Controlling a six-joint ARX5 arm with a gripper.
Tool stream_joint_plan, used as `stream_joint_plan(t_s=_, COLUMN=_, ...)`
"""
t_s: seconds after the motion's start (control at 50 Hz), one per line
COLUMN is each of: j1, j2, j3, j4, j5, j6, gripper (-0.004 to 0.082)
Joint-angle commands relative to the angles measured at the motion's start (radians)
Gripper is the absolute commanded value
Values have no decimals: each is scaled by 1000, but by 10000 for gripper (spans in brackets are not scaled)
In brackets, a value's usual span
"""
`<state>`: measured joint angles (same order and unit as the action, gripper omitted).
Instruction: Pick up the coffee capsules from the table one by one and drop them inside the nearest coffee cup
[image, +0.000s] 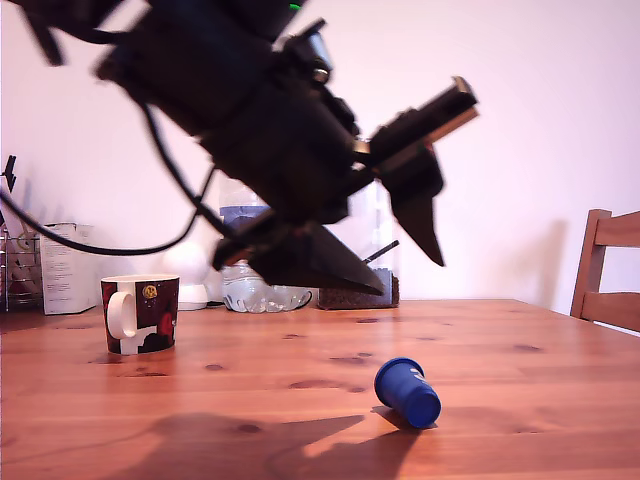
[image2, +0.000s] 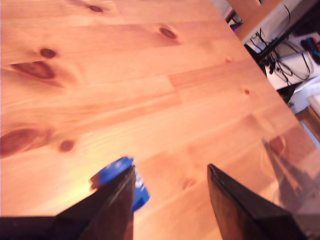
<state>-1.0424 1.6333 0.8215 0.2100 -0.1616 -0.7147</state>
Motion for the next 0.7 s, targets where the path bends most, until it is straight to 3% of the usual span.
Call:
stream_joint_plan(t_s=0.0, j1=-1, j2=48, j3=5, j4=-5, j5=-4, j6=-16, gripper=409)
stream_joint_plan(t_s=0.34, j1=0, j2=81, j3=136, j4=-209, j5=-13, j6=-88, gripper=418)
stream_joint_plan(t_s=0.36, j1=0, j2=82, j3=143, j4=-223, j5=-13, j6=-113, gripper=427)
stream_joint_plan(t_s=0.48, j1=6, j2=101, j3=183, j4=-295, j5=-5, j6=-167, gripper=497)
stream_joint_plan(t_s=0.68, j1=11, j2=159, j3=249, j4=-390, j5=20, j6=-194, gripper=522)
